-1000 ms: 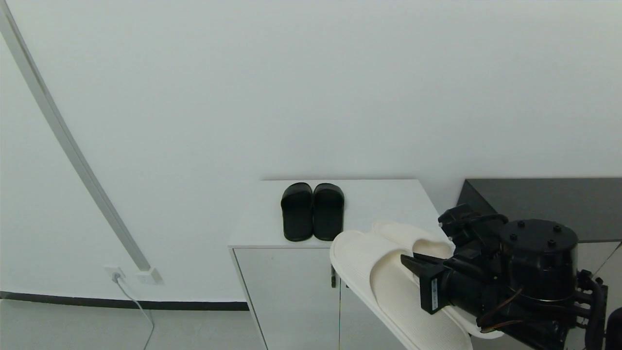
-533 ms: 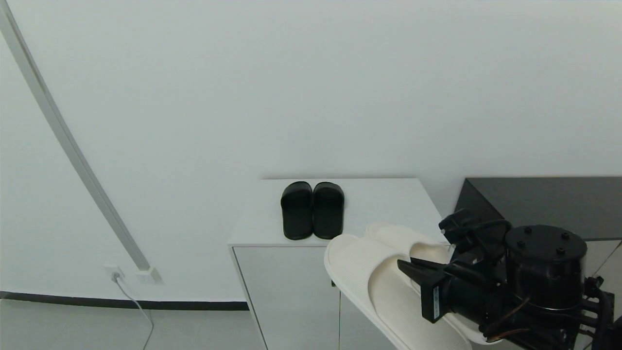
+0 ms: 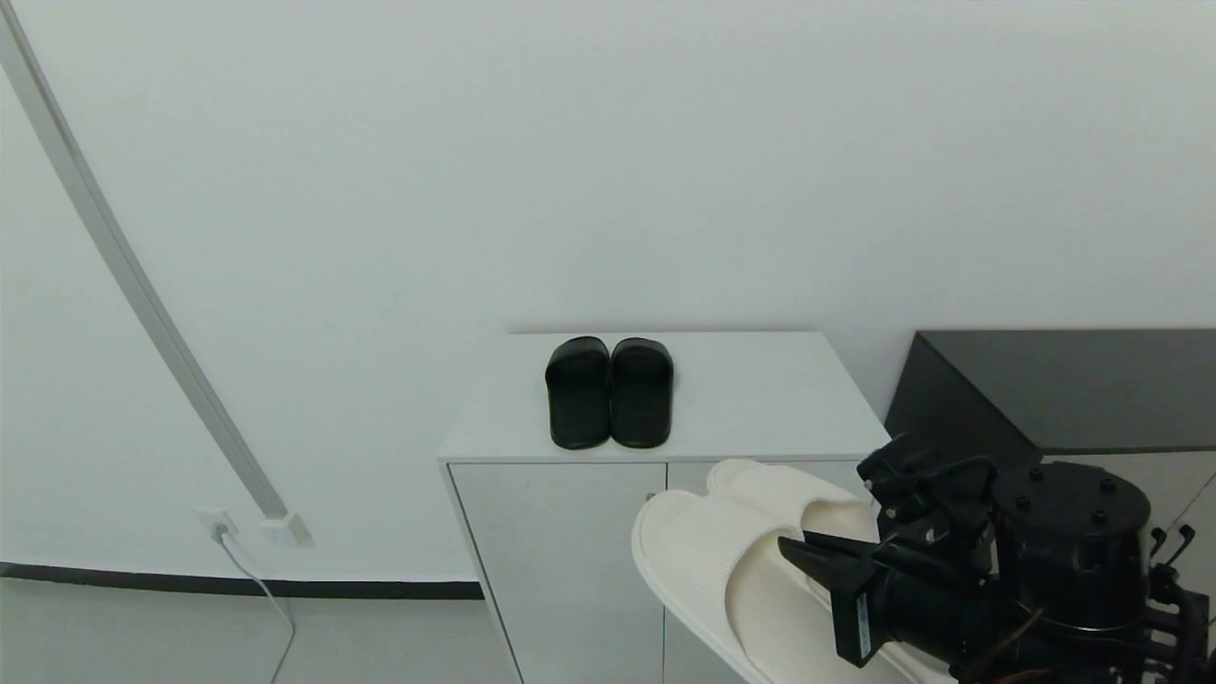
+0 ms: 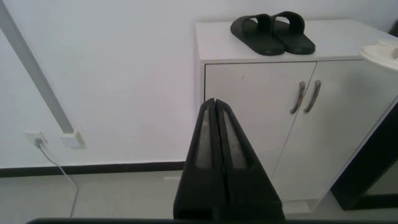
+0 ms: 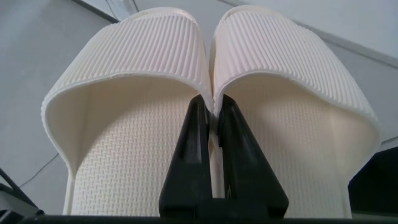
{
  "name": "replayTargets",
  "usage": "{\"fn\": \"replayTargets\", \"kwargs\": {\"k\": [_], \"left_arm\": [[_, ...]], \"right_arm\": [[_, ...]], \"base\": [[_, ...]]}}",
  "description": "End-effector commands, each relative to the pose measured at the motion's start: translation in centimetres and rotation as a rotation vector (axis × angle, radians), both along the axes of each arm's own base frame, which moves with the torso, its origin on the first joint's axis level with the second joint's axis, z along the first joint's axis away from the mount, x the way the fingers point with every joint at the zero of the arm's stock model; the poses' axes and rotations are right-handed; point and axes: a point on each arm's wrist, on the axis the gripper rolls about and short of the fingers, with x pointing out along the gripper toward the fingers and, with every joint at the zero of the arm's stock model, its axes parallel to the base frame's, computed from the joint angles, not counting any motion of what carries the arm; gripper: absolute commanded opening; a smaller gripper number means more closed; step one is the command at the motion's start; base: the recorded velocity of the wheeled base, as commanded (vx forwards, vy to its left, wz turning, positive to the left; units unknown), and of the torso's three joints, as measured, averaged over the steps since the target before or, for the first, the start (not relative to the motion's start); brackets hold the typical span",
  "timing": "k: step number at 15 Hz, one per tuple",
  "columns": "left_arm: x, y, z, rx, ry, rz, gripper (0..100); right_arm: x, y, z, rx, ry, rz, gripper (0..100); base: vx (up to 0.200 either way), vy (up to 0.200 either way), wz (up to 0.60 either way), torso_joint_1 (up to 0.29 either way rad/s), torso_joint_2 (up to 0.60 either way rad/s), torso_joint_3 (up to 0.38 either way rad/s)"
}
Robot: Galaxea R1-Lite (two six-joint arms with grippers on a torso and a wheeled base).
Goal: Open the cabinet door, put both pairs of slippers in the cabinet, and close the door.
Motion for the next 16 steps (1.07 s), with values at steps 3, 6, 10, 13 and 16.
{"fn": "replayTargets", "kwargs": {"k": [3, 6, 10, 13, 16], "left_arm": [[0.0, 0.0, 0.0, 0.000, 0.000, 0.002, 0], [0.0, 0.0, 0.0, 0.000, 0.000, 0.000, 100], [0.0, 0.0, 0.0, -0.007, 0.000, 0.002, 100], [0.0, 0.0, 0.0, -0.007, 0.000, 0.002, 100], [0.0, 0.0, 0.0, -0.006, 0.000, 0.003, 100]], "right_arm": [[-0.1, 0.1, -0.3, -0.008, 0.008, 0.006, 0], [-0.2, 0.3, -0.4, -0.010, 0.011, 0.016, 0], [-0.6, 0.9, -1.4, -0.050, 0.031, 0.052, 0], [-0.8, 0.7, -1.6, -0.040, 0.017, 0.044, 0], [-1.0, 0.5, -1.9, -0.041, 0.020, 0.046, 0]], "base": [[0.000, 0.000, 0.00, -0.147, 0.34, 0.185], [0.000, 0.000, 0.00, -0.157, 0.36, 0.194], [0.000, 0.000, 0.00, -0.163, 0.38, 0.214], [0.000, 0.000, 0.00, -0.196, 0.47, 0.255], [0.000, 0.000, 0.00, -0.232, 0.55, 0.310]]}}
